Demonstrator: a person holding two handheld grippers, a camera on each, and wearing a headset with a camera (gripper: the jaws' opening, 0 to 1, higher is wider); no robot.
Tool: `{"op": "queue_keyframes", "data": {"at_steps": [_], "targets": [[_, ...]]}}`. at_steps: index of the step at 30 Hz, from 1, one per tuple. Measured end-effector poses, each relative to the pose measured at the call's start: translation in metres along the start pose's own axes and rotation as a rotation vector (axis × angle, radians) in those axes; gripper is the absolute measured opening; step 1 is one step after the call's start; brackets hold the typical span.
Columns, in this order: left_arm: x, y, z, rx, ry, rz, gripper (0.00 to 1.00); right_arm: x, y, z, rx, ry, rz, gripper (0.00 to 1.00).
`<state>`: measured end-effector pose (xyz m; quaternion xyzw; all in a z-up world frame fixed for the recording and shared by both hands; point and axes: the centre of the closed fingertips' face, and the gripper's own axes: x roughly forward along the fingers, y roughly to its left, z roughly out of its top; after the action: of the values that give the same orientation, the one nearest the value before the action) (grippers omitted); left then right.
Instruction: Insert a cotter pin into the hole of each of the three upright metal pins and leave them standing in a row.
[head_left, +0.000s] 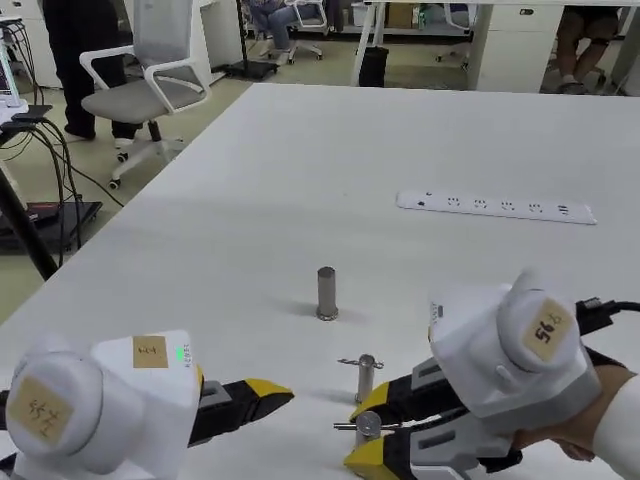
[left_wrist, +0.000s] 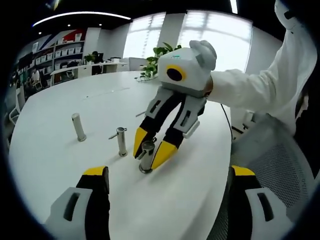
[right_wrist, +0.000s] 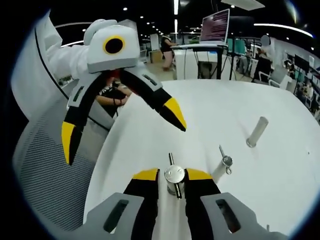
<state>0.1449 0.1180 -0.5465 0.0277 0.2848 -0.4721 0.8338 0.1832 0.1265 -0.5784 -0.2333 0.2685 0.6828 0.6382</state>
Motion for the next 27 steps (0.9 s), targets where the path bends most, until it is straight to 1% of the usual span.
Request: {"op": "queue_keyframes", "data": {"at_steps": [2, 4, 6, 8, 10, 17, 20, 22, 23, 24, 25, 27], "targets": [[-0.003, -0.004, -0.001, -0.003, 0.014, -0.014, 0.99, 0.000, 0.000, 0.000, -0.003, 0.011, -0.002, 0.14], [-0.005, -0.005, -0.001, 0.003, 0.019, -0.011, 0.99, -0.001, -0.001, -0.002, -0.012, 0.018, -0.009, 0.10], [-0.007, -0.005, -0.001, -0.003, 0.020, -0.006, 0.99, -0.001, 0.000, -0.002, -0.003, 0.017, -0.006, 0.10], [-0.009, -0.005, 0.000, -0.003, 0.018, 0.000, 0.99, -0.002, 0.001, -0.002, -0.021, 0.017, -0.012, 0.10], [-0.009, -0.004, 0.001, -0.003, 0.014, 0.003, 0.99, -0.002, 0.003, -0.002, -0.039, 0.014, -0.007, 0.09], [-0.010, 0.001, 0.004, 0.010, -0.001, 0.018, 0.98, -0.003, 0.002, -0.002, -0.032, -0.012, -0.026, 0.09], [-0.010, 0.002, 0.003, 0.016, 0.000, 0.014, 0.98, -0.004, 0.001, -0.003, -0.041, -0.011, -0.033, 0.08], [-0.009, 0.003, 0.003, 0.020, -0.003, 0.012, 0.98, -0.005, 0.000, -0.003, -0.030, -0.010, -0.040, 0.08], [-0.009, 0.006, 0.004, 0.022, -0.012, 0.021, 0.98, -0.005, 0.000, -0.003, -0.028, -0.009, -0.042, 0.08], [-0.009, 0.011, 0.004, 0.017, -0.025, 0.044, 0.98, -0.006, 0.000, -0.004, -0.023, -0.005, -0.048, 0.08], [-0.009, 0.015, 0.003, 0.006, -0.026, 0.056, 0.98, -0.006, -0.001, -0.004, -0.025, -0.001, -0.053, 0.08], [-0.011, 0.014, -0.002, -0.012, -0.020, 0.030, 0.97, -0.009, -0.003, -0.005, -0.033, 0.004, -0.067, 0.08]]}}
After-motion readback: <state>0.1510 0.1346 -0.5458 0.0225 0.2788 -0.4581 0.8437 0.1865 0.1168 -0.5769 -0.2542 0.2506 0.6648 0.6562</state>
